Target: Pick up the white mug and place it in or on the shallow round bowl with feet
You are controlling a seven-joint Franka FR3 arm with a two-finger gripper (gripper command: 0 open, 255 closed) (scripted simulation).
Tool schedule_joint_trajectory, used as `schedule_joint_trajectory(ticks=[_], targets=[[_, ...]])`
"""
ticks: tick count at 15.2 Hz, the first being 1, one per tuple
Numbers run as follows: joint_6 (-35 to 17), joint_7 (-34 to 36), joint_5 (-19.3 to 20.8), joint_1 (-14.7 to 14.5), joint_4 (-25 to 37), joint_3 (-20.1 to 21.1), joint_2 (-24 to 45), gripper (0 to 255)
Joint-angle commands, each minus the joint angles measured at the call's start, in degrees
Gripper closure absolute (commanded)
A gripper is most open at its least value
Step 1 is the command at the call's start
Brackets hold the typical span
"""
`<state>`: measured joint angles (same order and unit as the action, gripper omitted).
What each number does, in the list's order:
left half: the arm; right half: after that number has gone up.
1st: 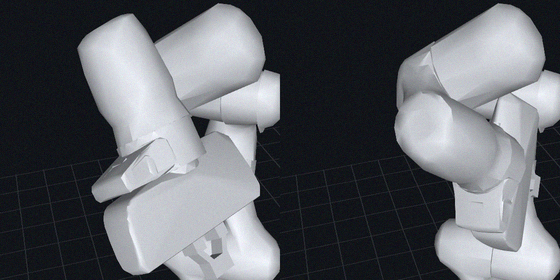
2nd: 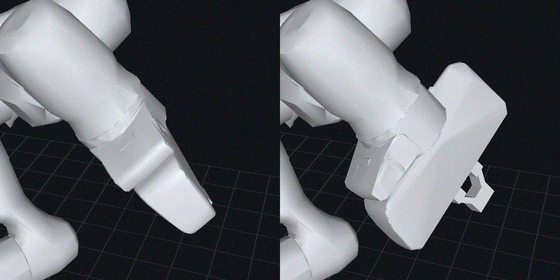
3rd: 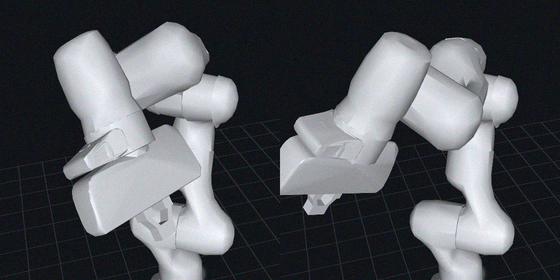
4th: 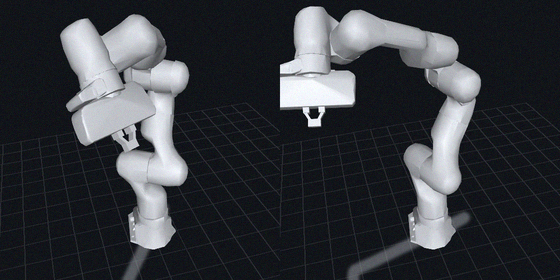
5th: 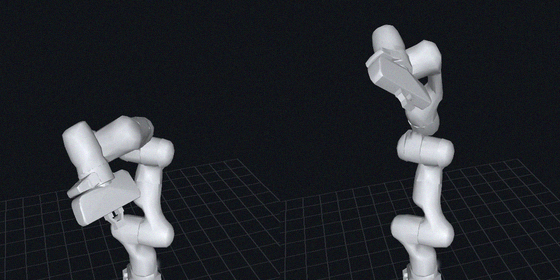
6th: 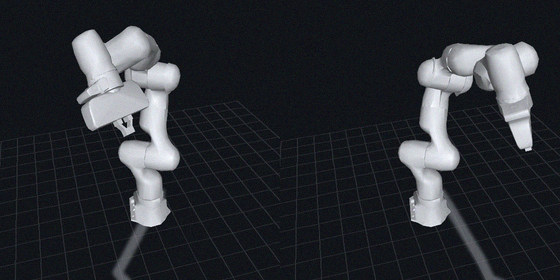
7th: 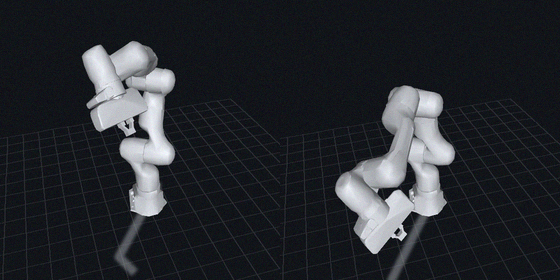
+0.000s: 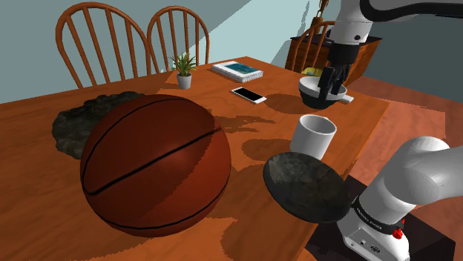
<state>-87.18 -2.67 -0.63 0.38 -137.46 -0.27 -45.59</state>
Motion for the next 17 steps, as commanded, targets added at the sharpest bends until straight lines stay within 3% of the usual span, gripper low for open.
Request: schedule_joint_trajectory(ticks=[1,9,17], targets=[[0.0,0.0,0.0,0.0,0.0,0.0,0.0,0],[-1.24,11.02,-8.31,-4.31,-3.37,10.78,-6.51,0],[-4.26,20.56,-15.42,-7.71,-3.7,21.05,-8.25,0]])
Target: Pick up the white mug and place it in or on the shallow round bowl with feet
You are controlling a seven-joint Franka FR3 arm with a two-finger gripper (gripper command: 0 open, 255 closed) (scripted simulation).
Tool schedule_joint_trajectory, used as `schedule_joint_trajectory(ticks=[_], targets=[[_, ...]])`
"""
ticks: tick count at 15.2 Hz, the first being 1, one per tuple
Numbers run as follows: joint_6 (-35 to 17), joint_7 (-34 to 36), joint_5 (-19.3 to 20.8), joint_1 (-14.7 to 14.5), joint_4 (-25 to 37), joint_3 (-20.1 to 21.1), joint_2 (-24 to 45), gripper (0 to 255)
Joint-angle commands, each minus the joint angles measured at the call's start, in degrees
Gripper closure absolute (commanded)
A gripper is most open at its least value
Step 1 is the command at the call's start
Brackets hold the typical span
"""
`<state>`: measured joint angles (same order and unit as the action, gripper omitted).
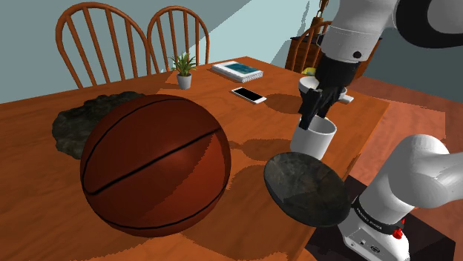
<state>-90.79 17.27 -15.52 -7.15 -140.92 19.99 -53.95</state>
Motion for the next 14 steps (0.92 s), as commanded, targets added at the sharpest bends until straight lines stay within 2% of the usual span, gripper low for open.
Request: schedule_joint_trajectory(ticks=[1,7,14], targets=[[-1.33,0.58,-0.7,-0.25,-1.07,0.97,-0.06,0],[-5.19,0.35,-1.75,-0.73,-5.6,2.06,-0.73,0],[-5.18,0.35,-1.75,-0.73,-5.59,2.06,-0.72,0]])
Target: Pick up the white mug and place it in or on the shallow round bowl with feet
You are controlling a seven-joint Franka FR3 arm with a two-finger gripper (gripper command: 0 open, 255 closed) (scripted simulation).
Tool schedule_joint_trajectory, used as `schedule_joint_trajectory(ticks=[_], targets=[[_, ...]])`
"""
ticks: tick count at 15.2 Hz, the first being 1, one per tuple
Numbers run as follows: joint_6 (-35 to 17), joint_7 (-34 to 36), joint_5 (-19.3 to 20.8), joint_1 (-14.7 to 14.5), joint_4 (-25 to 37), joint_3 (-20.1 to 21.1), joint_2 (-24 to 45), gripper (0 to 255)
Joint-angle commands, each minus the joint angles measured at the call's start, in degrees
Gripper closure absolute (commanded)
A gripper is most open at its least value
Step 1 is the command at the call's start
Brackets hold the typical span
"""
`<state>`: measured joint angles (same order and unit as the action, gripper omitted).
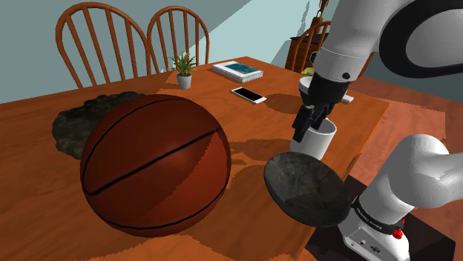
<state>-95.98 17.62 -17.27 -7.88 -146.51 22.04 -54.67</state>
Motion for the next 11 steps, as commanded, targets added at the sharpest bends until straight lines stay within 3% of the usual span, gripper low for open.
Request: schedule_joint_trajectory(ticks=[1,11], targets=[[0.0,0.0,0.0,0.0,0.0,0.0,0.0,255],[0.68,0.03,0.21,0.1,0.8,-0.21,0.12,255]])
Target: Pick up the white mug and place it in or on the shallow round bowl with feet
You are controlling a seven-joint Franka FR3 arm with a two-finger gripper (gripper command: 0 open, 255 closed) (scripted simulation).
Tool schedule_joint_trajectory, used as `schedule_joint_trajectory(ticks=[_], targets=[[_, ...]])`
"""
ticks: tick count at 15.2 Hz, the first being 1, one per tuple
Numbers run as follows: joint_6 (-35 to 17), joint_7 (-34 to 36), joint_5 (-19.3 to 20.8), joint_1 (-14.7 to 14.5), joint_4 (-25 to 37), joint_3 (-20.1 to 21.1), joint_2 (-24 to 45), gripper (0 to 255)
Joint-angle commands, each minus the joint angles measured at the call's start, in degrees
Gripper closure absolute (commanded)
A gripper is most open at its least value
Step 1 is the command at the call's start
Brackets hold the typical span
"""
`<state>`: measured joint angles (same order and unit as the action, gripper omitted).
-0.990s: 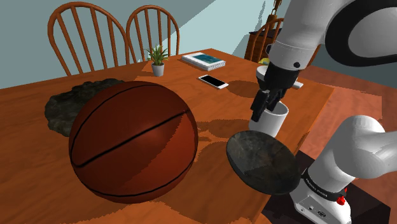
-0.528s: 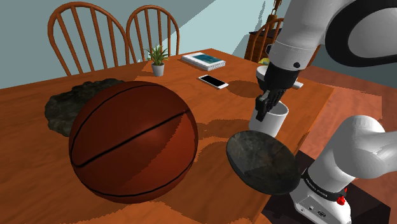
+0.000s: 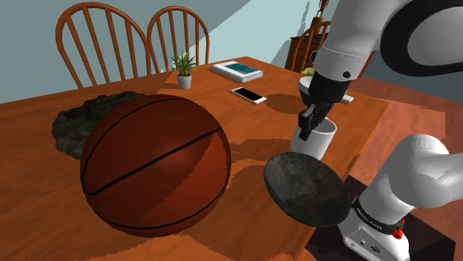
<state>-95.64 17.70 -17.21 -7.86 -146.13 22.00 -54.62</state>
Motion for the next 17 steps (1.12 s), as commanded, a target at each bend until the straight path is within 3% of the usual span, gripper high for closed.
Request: schedule_joint_trajectory(ticks=[1,17], targets=[[1.02,-0.01,0.34,0.18,1.24,-0.36,0.22,255],[11.45,0.64,3.03,1.67,15.43,-2.89,4.0,255]])
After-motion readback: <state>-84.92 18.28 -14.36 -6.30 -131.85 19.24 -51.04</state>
